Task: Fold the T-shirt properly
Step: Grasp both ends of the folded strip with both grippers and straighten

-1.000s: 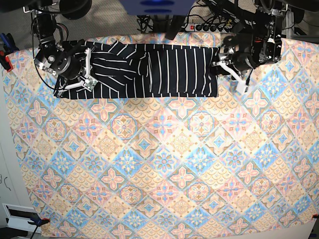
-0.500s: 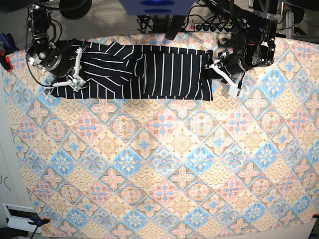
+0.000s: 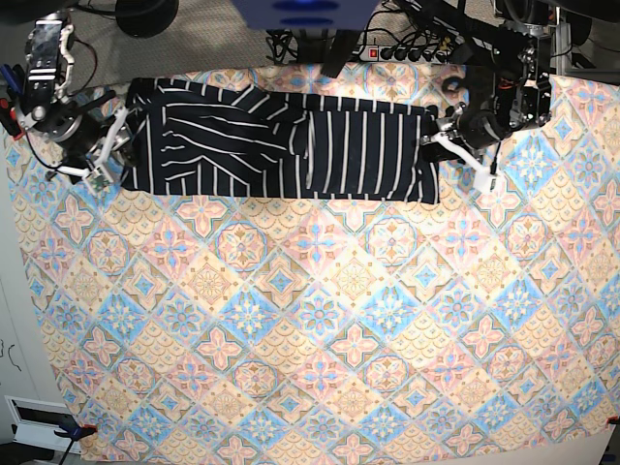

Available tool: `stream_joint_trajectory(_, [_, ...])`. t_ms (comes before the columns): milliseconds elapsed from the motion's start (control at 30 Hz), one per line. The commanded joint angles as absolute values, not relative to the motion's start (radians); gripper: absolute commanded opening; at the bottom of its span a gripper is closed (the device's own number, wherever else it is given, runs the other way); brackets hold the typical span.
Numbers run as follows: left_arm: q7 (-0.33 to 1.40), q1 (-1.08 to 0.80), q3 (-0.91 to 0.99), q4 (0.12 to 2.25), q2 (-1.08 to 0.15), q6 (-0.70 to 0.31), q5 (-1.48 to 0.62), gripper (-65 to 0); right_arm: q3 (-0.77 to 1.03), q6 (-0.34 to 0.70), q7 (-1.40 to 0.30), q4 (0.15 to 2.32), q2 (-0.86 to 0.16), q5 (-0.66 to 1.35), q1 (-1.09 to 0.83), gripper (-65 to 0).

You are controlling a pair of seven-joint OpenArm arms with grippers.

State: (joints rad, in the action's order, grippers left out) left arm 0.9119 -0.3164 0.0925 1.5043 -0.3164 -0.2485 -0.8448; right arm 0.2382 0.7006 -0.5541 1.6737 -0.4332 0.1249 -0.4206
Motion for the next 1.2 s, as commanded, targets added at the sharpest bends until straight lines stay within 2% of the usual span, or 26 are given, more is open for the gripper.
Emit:
stream_joint_trajectory(0, [0.906,-0.318,0.105,1.517,-0.325,-0.251,-0.845,-64.2,0.246,0.698,-0.541,1.675,-0.463,0.163,-0.414,-37.8])
stream_joint_trajectory(233, [0.903,-0.332,0.104,1.517,-0.34,-0.251,-0.846,-64.2,0.246,0.698,-0.682,1.65,-0.503,0.42,-0.417,-37.7])
stream_joint_trajectory(500, [0.903,-0.332,0.104,1.518,-0.341,-0.251,-0.845,-64.2,0.24,0.698,-0.759,1.587,-0.503,0.579,-0.412,-37.6])
stream_joint_trajectory(867, [0.903,-0.332,0.104,1.518,-0.343,-0.251,-0.848,-64.2,0.236,0.698,-0.76,1.432,-0.495,0.607,-0.371,-37.5])
stream_joint_trajectory(1167, [0.903,-0.332,0.104,1.518,-0.341,-0.251,-0.848,-64.2,0.236,0.698,-0.762,1.397,-0.467,0.608,-0.358,-37.5])
